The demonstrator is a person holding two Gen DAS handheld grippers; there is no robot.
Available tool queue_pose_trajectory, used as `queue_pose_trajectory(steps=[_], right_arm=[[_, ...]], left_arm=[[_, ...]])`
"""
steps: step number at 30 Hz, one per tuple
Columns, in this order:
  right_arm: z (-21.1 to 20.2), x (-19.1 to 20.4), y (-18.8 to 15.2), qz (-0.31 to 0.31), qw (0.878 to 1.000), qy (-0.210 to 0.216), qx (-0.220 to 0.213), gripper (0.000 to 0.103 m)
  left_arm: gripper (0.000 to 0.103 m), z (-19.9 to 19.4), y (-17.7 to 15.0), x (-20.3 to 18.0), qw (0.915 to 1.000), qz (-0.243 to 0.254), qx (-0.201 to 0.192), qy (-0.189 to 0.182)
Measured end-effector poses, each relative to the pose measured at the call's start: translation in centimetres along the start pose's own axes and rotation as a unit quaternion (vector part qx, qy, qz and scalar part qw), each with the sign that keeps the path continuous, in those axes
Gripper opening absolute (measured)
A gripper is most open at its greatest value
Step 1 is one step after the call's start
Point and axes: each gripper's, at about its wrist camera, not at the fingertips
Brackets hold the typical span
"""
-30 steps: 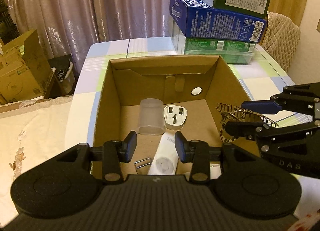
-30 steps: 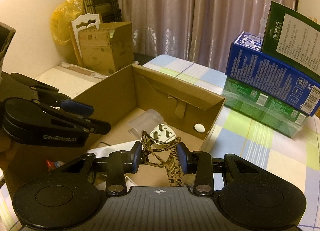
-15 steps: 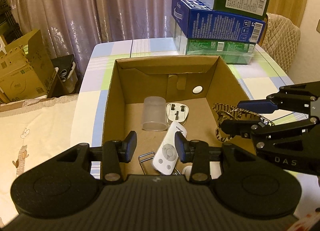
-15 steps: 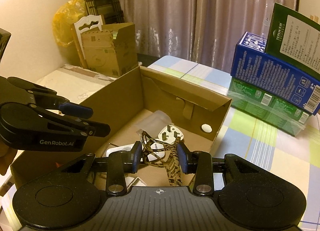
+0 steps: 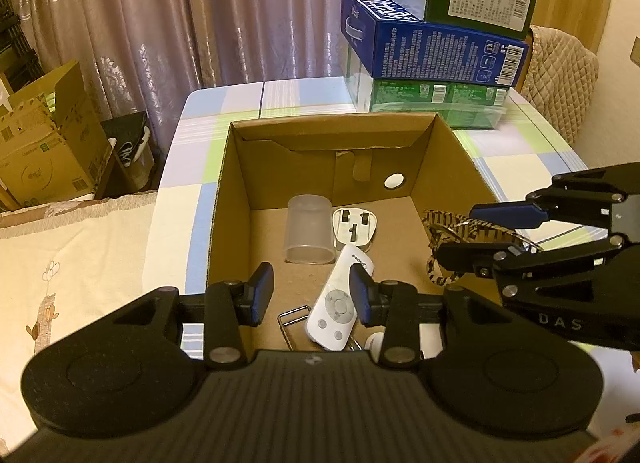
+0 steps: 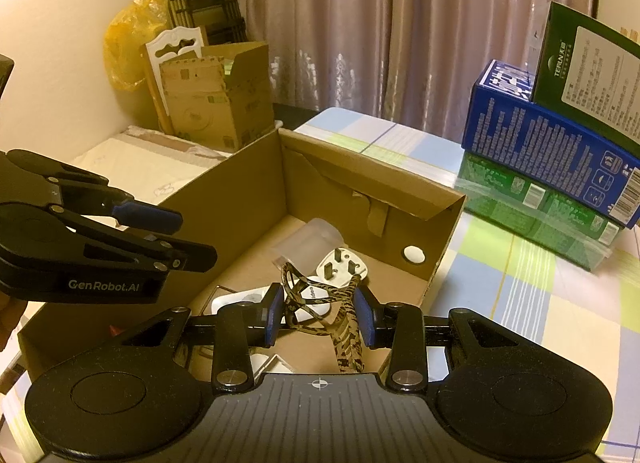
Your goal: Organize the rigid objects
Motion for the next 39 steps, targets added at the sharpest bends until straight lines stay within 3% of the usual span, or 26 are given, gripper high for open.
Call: queue_pose_trajectory(steps=[17, 20, 26, 28, 31, 34, 39], right_arm=[[-1.0, -1.0, 0.5, 0.021, 0.999, -0.001, -0.028, 0.034], [-1.8, -1.0, 0.2, 0.025, 0.999, 0.002, -0.028, 0.035], [-5.1, -0.5, -0.8, 0.041, 0.998, 0.008, -0.041, 0.038], [-6.6, -0.2, -1.4, 0.053, 0.998, 0.008, -0.045, 0.054], [-8.8, 0.5, -2.4, 0.069, 0.996, 0.003, -0.054, 0.080], [-10.8, 1.5, -3.3, 0.075, 0.996, -0.005, -0.053, 0.088], [-14.0, 2.8, -5.2, 0.094, 0.994, -0.019, -0.046, 0.091]], left_arm=[[0.037, -0.6, -0.2, -0.1, 1.0000, -0.003, -0.006, -0.002], [0.042, -1.3, -0.4, -0.2, 0.9999, -0.008, -0.010, -0.006], [0.063, -4.0, -1.5, -0.7, 0.9995, -0.017, -0.023, -0.009], [0.073, -5.3, -1.9, -0.9, 0.9994, -0.020, -0.029, -0.007], [0.081, -7.2, -2.7, -1.5, 0.9992, -0.017, -0.035, -0.006], [0.086, -9.2, -3.4, -2.0, 0.9990, -0.019, -0.039, -0.004], [0.098, -12.7, -5.0, -2.5, 0.9979, -0.031, -0.055, 0.009]])
Point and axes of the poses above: each gripper's, at about its wrist camera, not at the fingertips, and z roughly the way its jaws point, x to its left, y to its top, and after that the axes turned 2 degrees about z, right-handed
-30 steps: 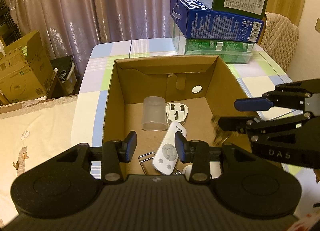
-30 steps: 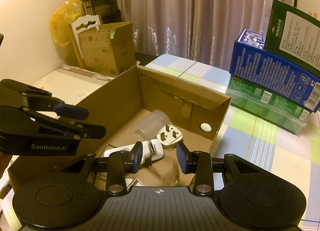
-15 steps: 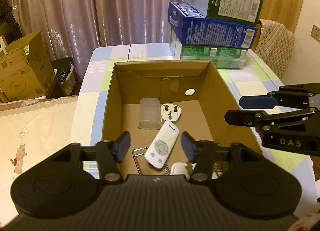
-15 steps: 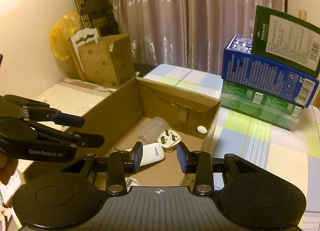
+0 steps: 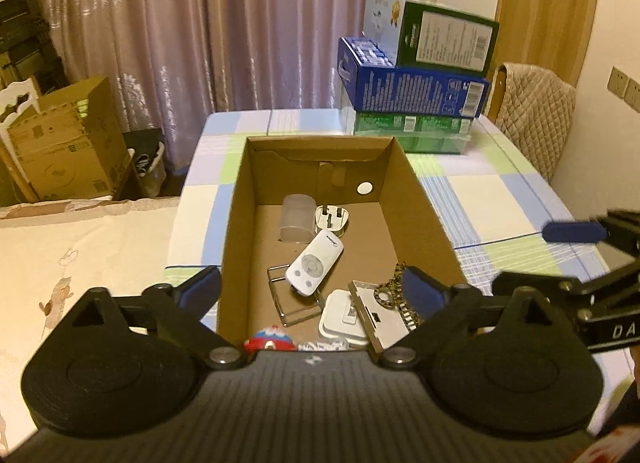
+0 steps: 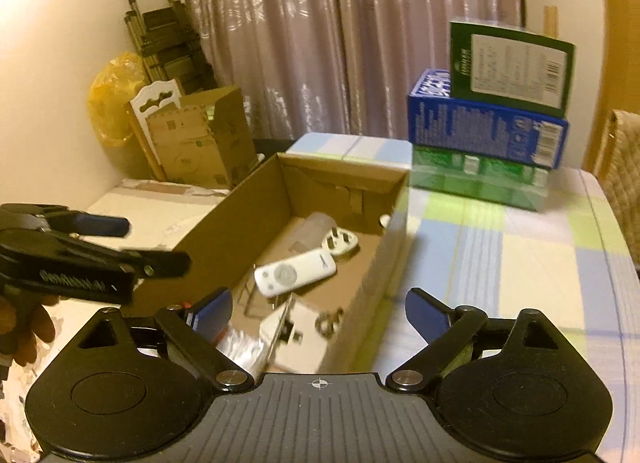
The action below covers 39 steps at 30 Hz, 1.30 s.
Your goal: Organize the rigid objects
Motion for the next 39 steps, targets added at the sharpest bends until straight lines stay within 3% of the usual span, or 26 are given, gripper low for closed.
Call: queue_pose_trajectory(steps=[8, 18, 25, 39], right_arm=[[-4.4, 0.4, -2.5, 0.032, 0.999, -0.022, 0.005, 0.091], [-7.2, 1.9, -5.2, 0.039, 0.998, -0.041, 0.015, 0.091], [-7.8, 2.3, -6.8, 0.045, 0.998, -0.047, 0.024, 0.091], [-8.9, 2.7, -9.0, 0.060, 0.996, -0.061, 0.031, 0.091]], left_arm=[[0.102, -4.8, -2.3, -0.5, 0.9995, -0.025, -0.013, 0.013], [0.102, -8.6, -6.2, -1.3, 0.9989, -0.039, 0.004, 0.027], [0.102, -9.9, -8.4, -1.8, 0.9993, -0.022, 0.009, 0.027], [0.102, -10.4, -10.5, -2.8, 0.9987, -0.043, 0.023, 0.012]])
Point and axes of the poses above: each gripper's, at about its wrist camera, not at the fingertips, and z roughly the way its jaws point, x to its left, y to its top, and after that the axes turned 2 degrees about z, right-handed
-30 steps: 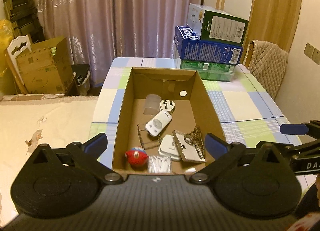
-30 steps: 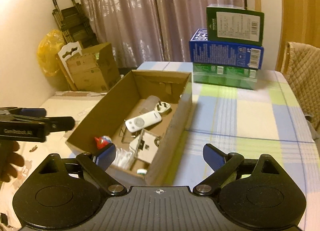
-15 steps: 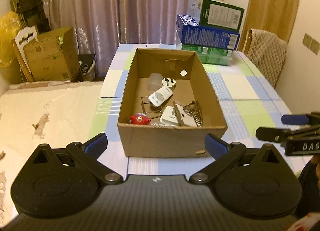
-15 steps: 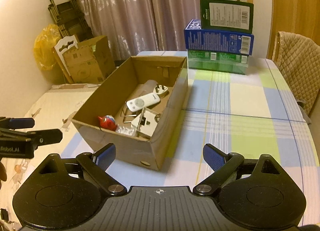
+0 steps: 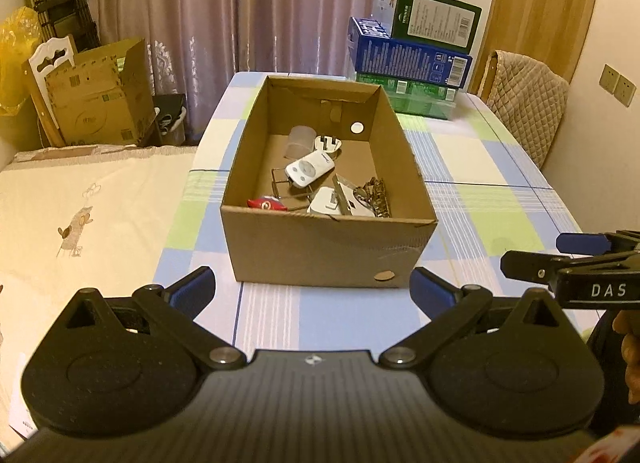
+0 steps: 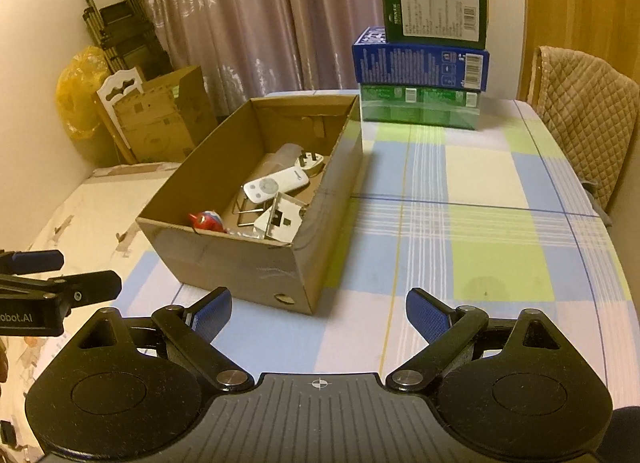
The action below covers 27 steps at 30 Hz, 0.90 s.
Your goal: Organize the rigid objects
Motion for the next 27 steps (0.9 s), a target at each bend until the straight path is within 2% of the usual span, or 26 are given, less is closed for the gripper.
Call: queue_pose_trajectory(steps=[27], right_arm=[[-1.2, -0.1, -0.3, 0.007, 1.000, -0.003, -0.008, 0.091]], left_arm=[[0.102, 0.0, -0.2, -1.2, 1.0000, -0.002, 0.001, 0.006]])
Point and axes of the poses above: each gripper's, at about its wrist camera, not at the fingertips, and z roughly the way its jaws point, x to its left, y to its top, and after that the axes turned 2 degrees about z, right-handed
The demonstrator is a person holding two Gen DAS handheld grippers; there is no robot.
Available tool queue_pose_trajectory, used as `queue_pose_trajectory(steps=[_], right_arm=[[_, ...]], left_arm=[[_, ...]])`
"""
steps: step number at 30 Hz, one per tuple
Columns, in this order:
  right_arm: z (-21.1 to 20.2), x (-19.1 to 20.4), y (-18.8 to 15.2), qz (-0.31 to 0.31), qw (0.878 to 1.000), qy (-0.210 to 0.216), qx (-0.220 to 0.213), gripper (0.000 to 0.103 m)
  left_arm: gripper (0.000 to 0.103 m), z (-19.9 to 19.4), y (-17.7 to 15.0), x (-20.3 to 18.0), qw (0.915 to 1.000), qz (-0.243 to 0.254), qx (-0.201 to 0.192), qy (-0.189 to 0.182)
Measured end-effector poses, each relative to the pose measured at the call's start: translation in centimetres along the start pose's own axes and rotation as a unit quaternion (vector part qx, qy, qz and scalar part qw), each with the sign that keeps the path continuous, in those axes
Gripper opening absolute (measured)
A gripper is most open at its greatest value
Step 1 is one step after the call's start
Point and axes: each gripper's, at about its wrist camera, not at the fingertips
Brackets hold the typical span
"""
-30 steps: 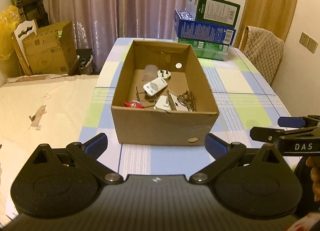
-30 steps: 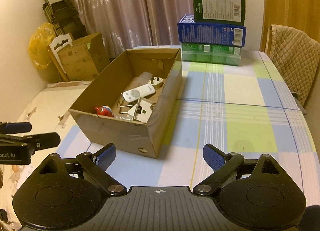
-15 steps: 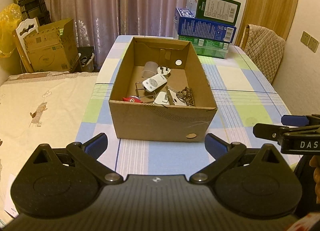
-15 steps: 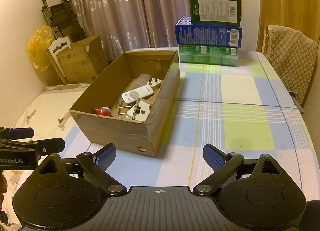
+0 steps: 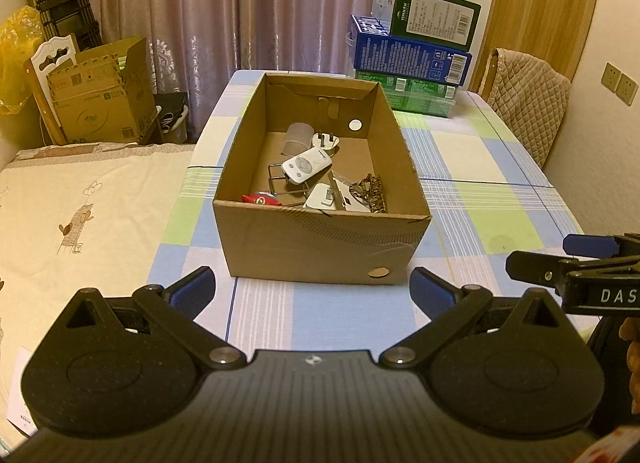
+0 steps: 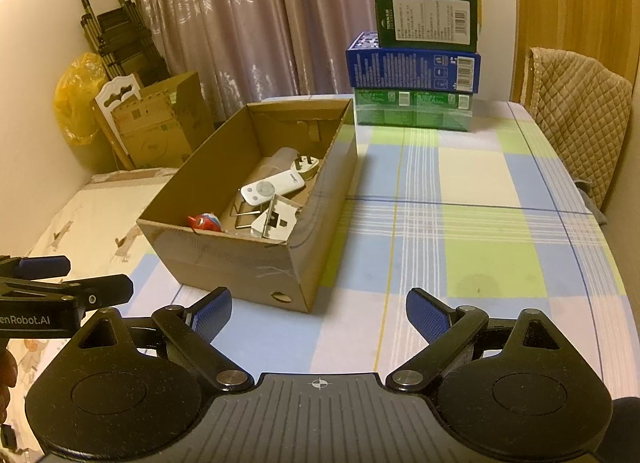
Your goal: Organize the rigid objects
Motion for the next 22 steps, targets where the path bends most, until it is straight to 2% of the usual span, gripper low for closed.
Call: queue_pose_trajectory(steps=[18, 22], right_arm=[[0.16, 0.03, -0.26, 0.003, 1.000, 0.000, 0.006, 0.091], [0.19, -0.09, -0.24, 0.004, 1.000, -0.001, 0.005, 0.091]], left_arm=[[0.102, 0.14, 0.03, 0.01, 1.0000, -0.004, 0.001, -0.004], [0.102, -0.02, -0.02, -0.01, 0.9999, -0.011, -0.009, -0.009]])
Point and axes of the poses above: each gripper's, at about its wrist camera, not at the fingertips, and z roughly the way its jaws point, x to its left, y to its top, and after that the axes turned 2 degrees about z, right-handed
